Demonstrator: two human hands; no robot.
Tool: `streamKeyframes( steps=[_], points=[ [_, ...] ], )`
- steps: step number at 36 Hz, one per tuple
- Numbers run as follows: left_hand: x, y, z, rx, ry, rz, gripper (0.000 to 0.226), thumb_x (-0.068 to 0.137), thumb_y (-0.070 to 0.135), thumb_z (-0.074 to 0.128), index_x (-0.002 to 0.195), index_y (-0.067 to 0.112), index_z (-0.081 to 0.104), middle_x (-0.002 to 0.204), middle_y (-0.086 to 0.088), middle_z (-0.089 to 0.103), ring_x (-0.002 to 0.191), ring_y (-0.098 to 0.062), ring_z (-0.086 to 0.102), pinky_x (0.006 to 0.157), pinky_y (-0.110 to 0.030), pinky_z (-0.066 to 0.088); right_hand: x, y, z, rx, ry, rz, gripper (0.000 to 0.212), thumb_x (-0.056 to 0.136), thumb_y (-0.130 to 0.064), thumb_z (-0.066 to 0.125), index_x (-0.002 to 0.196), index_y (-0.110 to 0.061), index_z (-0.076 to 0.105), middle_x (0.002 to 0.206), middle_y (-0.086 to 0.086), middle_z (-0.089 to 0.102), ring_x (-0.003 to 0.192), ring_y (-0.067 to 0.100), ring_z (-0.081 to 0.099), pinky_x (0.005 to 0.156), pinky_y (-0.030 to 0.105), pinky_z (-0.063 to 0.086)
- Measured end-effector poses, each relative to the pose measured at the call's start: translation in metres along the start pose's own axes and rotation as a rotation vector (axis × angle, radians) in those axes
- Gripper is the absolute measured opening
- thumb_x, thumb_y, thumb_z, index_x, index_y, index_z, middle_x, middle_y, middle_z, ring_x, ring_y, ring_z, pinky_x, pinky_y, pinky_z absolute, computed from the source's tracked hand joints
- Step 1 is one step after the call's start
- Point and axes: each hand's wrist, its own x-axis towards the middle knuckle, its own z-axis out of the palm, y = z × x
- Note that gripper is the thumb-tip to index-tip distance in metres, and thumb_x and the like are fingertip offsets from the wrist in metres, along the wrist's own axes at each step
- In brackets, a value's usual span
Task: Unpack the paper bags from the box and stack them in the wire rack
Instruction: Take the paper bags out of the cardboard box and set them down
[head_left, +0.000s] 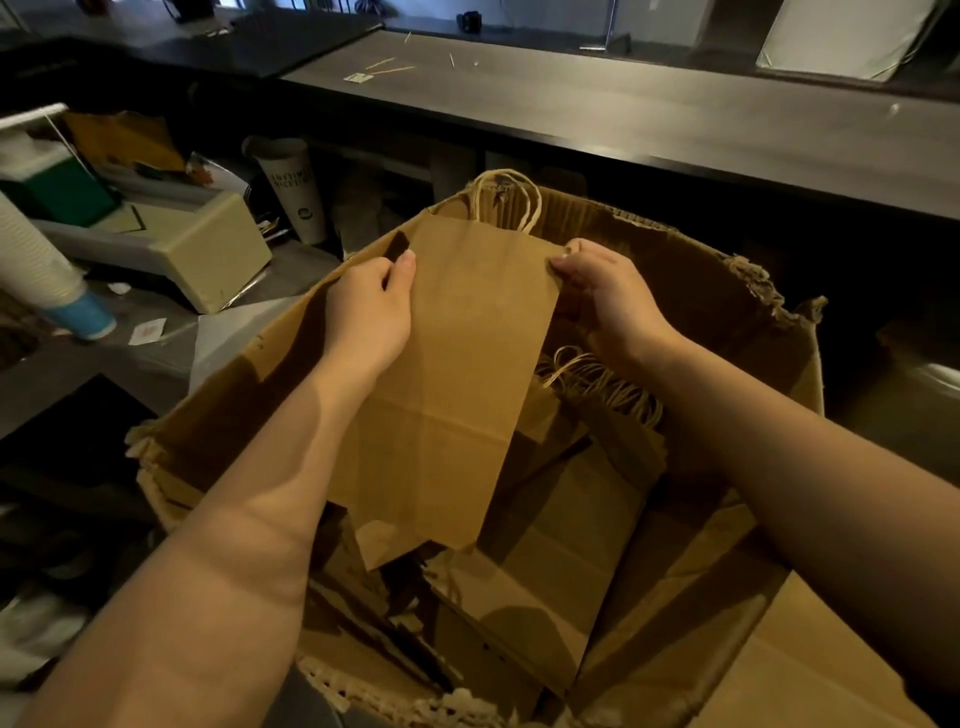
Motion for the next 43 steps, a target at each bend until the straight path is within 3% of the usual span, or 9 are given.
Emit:
streamKeyframes(
  steps=[6,9,20,23,26,30,34,40,43],
  points=[
    [-0.001,0.002,-0.004,0.022,0.074,0.033,0.043,0.101,0.035,0.035,0.062,0.018,0.041,0.060,0.002,0.039,0.054,-0.011,0.036,0.051,-0.025,0.027,0.004,0.009,0.000,-0.284,0.109,-0.037,0.038,0.101,-0.028,0.040,0.089,0.001,0.062,0.078,0.006,0.064,0.065,0.007,0.064,0.062,0.016,0.051],
    [-0.002,0.001,-0.007,0.105,0.085,0.077,0.043,0.101,0.037,0.036,0.062,0.019,0.042,0.059,0.002,0.042,0.053,-0.011,0.038,0.050,-0.025,0.028,0.006,0.018,-0.004,-0.559,0.150,-0.090,0.050,0.102,-0.034,0.034,0.081,0.004,0.060,0.074,0.016,0.063,0.066,0.027,0.059,0.067,0.035,0.048],
    [-0.004,0.006,-0.014,0.268,0.150,0.138,0.035,0.101,0.037,0.036,0.073,0.018,0.048,0.062,0.006,0.043,0.054,-0.006,0.039,0.048,-0.021,0.023,0.000,0.037,-0.011,-1.126,-0.127,0.090,0.055,0.097,-0.054,0.020,0.073,-0.016,0.052,0.065,0.002,0.058,0.062,0.016,0.060,0.062,0.030,0.046],
    [-0.003,0.005,-0.016,0.276,0.169,0.137,0.035,0.101,0.037,0.036,0.076,0.017,0.050,0.062,0.006,0.044,0.055,-0.005,0.039,0.047,-0.022,0.023,-0.002,0.037,-0.013,-1.195,-0.166,0.238,0.057,0.099,-0.050,0.021,0.102,-0.009,0.061,0.068,0.005,0.061,0.060,0.012,0.062,0.058,0.023,0.042],
    [-0.002,0.003,-0.017,0.263,0.188,0.128,0.036,0.101,0.038,0.036,0.078,0.016,0.052,0.062,0.006,0.044,0.056,-0.006,0.040,0.047,-0.023,0.023,-0.001,0.041,-0.014,-1.273,-0.227,0.386,0.044,0.101,-0.037,0.029,0.143,-0.028,0.033,0.098,0.006,0.060,0.058,0.008,0.060,0.061,0.023,0.047],
    [-0.001,0.003,-0.017,0.268,0.181,0.122,0.036,0.101,0.038,0.036,0.077,0.017,0.052,0.063,0.006,0.044,0.056,-0.006,0.040,0.047,-0.024,0.023,-0.007,0.039,-0.015,-1.474,-0.324,0.570,0.048,0.096,-0.055,0.033,0.116,-0.016,0.053,0.091,0.005,0.059,0.071,0.017,0.063,0.077,0.033,0.054],
    [-0.002,0.006,-0.017,0.270,0.167,0.128,0.036,0.101,0.038,0.037,0.073,0.018,0.050,0.061,0.006,0.043,0.054,-0.006,0.040,0.047,-0.023,0.023,-0.010,0.044,-0.015,-1.515,-0.442,0.685,0.044,0.097,-0.042,0.045,0.131,-0.014,0.045,0.096,0.007,0.057,0.070,0.016,0.062,0.055,0.024,0.050],
    [-0.002,0.008,-0.016,0.260,0.159,0.129,0.034,0.101,0.037,0.037,0.079,0.017,0.054,0.062,0.007,0.045,0.055,-0.005,0.041,0.048,-0.020,0.024,-0.006,0.048,-0.018,-1.402,-0.396,0.735,0.031,0.093,-0.036,0.056,0.075,-0.012,0.051,0.066,0.003,0.055,0.053,0.013,0.054,0.038,0.019,0.045],
    [-0.002,0.008,-0.015,0.264,0.153,0.137,0.035,0.101,0.037,0.038,0.077,0.017,0.053,0.061,0.007,0.044,0.054,-0.005,0.040,0.047,-0.021,0.024,-0.005,0.052,-0.016,-1.425,-0.383,0.765,0.035,0.090,-0.045,0.057,0.076,-0.014,0.051,0.066,0.002,0.062,0.054,0.014,0.060,0.048,0.021,0.051]
  ],
)
